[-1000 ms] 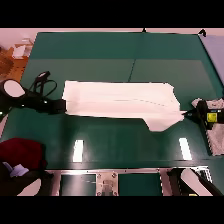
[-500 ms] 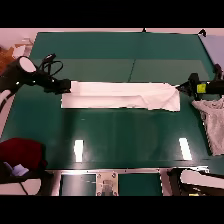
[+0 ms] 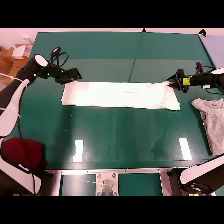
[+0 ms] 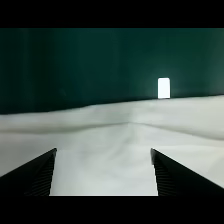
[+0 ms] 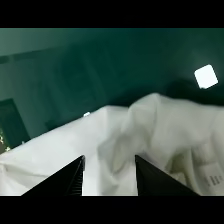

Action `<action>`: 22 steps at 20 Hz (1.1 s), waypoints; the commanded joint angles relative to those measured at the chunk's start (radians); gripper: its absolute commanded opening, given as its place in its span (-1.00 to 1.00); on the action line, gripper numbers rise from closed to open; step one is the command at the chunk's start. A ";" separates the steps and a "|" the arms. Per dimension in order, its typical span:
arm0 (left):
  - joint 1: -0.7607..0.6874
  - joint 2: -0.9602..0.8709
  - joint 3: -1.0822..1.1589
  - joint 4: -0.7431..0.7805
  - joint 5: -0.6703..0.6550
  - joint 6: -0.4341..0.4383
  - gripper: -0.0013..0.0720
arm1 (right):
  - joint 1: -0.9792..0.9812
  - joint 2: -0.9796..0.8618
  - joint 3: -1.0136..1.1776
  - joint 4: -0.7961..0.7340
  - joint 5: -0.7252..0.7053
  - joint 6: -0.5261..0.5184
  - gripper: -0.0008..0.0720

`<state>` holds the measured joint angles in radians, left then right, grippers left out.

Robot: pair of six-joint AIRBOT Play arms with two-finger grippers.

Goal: Fold the shirts.

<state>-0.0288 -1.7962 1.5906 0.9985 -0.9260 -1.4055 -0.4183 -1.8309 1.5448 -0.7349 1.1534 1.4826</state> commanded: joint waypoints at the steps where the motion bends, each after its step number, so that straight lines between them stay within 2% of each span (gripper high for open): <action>1: 0.049 -0.015 0.092 -0.007 -0.116 0.008 0.84 | -0.066 -0.031 0.129 -0.011 0.135 -0.101 0.35; 2: 0.071 -0.015 0.122 -0.007 -0.174 0.007 0.84 | -0.090 -0.031 0.148 -0.041 0.173 -0.127 0.68; 5: 0.110 -0.015 0.176 -0.011 -0.284 -0.009 0.84 | -0.136 -0.041 0.153 -0.204 0.260 -0.213 0.70; 6: 0.112 -0.015 0.185 -0.014 -0.306 -0.008 0.84 | -0.140 -0.055 0.153 -0.241 0.284 -0.223 0.85; 7: 0.111 -0.015 0.190 -0.019 -0.322 -0.008 0.84 | -0.140 -0.073 0.153 -0.244 0.317 -0.261 0.91; 12: 0.111 -0.015 0.190 -0.100 -0.344 -0.011 0.84 | -0.108 -0.159 0.152 -0.220 0.381 -0.415 0.93; 15: 0.111 -0.015 0.190 -0.105 -0.349 -0.034 0.84 | -0.106 -0.188 0.152 -0.103 0.386 -0.479 0.93; 22: 0.111 -0.015 0.190 -0.106 -0.346 -0.035 0.84 | -0.087 -0.222 0.153 -0.069 0.385 -0.489 0.93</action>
<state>0.0818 -1.8107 1.7790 0.8955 -1.2713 -1.4387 -0.5167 -2.0338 1.6970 -0.8104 1.5406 1.0058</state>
